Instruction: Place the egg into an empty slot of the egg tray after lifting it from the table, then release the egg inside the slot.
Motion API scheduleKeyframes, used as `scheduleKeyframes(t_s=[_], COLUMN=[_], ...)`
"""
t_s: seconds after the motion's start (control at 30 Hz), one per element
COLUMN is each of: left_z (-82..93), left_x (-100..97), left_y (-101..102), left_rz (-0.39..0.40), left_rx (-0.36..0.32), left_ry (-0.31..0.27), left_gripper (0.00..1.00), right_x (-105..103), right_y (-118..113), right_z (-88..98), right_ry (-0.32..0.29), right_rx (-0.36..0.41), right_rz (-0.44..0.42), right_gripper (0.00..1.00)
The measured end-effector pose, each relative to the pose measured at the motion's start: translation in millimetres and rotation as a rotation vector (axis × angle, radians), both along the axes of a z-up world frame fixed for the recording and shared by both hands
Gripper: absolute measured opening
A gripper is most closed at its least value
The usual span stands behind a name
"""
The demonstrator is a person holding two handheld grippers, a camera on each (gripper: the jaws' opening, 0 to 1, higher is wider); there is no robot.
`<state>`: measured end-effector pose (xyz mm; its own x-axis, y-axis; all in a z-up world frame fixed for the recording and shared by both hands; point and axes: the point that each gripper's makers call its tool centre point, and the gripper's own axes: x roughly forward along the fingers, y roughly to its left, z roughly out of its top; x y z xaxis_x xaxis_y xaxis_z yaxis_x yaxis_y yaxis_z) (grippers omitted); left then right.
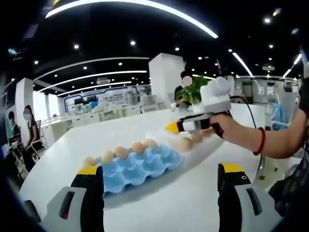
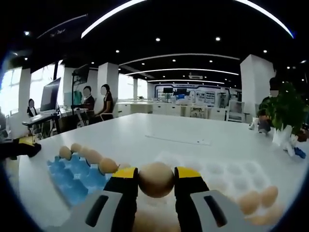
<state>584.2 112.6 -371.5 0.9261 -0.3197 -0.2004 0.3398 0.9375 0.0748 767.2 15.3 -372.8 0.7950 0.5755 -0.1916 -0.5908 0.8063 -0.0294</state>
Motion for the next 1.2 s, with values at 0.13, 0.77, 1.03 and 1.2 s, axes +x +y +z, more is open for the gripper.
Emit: scheduleKeyframes(t_s=[0.13,0.77,1.03,1.2], left_z=[-0.3,-16.2,-20.4,-23.0], left_x=[-1.8,-2.9,-0.6,2.4], left_y=[2.4,23.9,23.3,21.0], left_rz=[0.005,0.078,0.090,0.067], left_rx=[0.005,0.014,0.019,0.022], left_ry=[0.002,0.040,0.052,0.060], left_gripper=[1.00,1.00,1.00,1.00], right_x=[-5.0,-30.2,-41.0,-48.3], right_y=[9.7,66.7,91.6,104.4], right_z=[2.6,8.2,9.3,9.8], right_ry=[0.008,0.012,0.033,0.065], right_rx=[0.009,0.046,0.088,0.131], right_rz=[0.030,0.205,0.298,0.364], right_gripper=[0.30,0.30,0.30,0.30])
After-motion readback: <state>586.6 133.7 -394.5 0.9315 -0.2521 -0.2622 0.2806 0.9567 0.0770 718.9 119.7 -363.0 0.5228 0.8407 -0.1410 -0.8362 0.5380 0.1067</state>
